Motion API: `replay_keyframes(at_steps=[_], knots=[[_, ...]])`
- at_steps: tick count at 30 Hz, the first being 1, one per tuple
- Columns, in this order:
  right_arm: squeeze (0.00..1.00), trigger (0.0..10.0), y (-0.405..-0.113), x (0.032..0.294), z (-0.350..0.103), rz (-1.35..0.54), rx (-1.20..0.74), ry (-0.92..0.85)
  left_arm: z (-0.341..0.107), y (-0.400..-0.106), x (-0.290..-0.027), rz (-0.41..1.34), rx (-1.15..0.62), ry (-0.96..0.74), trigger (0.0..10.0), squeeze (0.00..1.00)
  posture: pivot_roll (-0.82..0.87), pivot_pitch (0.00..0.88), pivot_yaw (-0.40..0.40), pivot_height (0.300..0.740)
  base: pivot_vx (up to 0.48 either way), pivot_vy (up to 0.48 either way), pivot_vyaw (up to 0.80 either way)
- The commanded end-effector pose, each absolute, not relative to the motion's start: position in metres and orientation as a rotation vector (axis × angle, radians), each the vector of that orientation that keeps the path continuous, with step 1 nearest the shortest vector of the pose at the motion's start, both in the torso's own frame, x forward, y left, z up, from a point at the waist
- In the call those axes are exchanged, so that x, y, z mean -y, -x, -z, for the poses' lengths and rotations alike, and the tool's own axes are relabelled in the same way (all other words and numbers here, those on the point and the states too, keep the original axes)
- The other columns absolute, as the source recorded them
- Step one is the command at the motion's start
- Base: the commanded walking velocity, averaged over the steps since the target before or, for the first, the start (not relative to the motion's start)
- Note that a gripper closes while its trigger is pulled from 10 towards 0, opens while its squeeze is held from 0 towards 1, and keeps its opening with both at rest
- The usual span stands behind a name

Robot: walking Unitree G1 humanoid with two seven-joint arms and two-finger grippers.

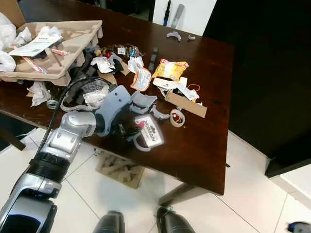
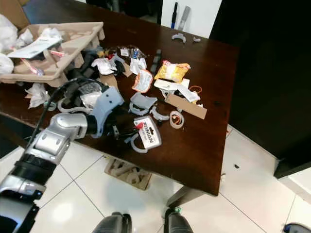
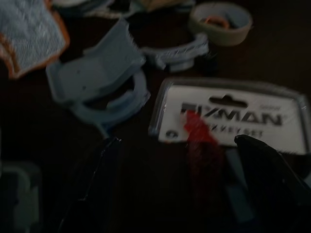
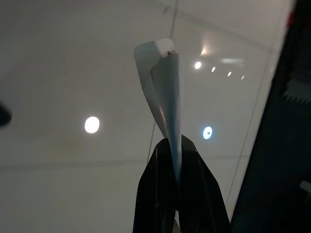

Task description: Picking trash to rubbish bin

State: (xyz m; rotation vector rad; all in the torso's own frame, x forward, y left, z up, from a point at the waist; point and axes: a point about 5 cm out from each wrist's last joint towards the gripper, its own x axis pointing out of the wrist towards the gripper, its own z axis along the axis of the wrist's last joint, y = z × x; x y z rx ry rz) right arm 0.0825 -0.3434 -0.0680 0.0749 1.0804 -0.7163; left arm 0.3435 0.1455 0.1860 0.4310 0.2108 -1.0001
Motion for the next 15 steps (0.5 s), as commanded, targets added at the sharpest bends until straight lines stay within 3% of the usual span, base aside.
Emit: replay_keyframes(at_steps=[1,7,15], knots=[[0.00,10.0,-0.061,0.339,0.075,0.712,-1.154,-0.069,-0.185,-0.344,-0.142,1.030,-0.199,-0.423,10.0,0.00,0.06,0.266,-0.052,0.740,0.000,0.000,0.00],[0.00,10.0,-0.045,0.325,0.084,0.670,-1.219,-0.072,-0.181,-0.348,-0.136,1.066,-0.201,-0.377,10.0,0.00,0.05,0.273,-0.049,0.740,0.000,0.000,0.00],[0.00,10.0,-0.049,0.326,0.083,0.641,-1.193,-0.054,-0.173,-0.348,-0.130,1.130,-0.217,-0.340,10.0,0.00,0.03,0.284,-0.046,0.740,0.000,0.000,0.00]])
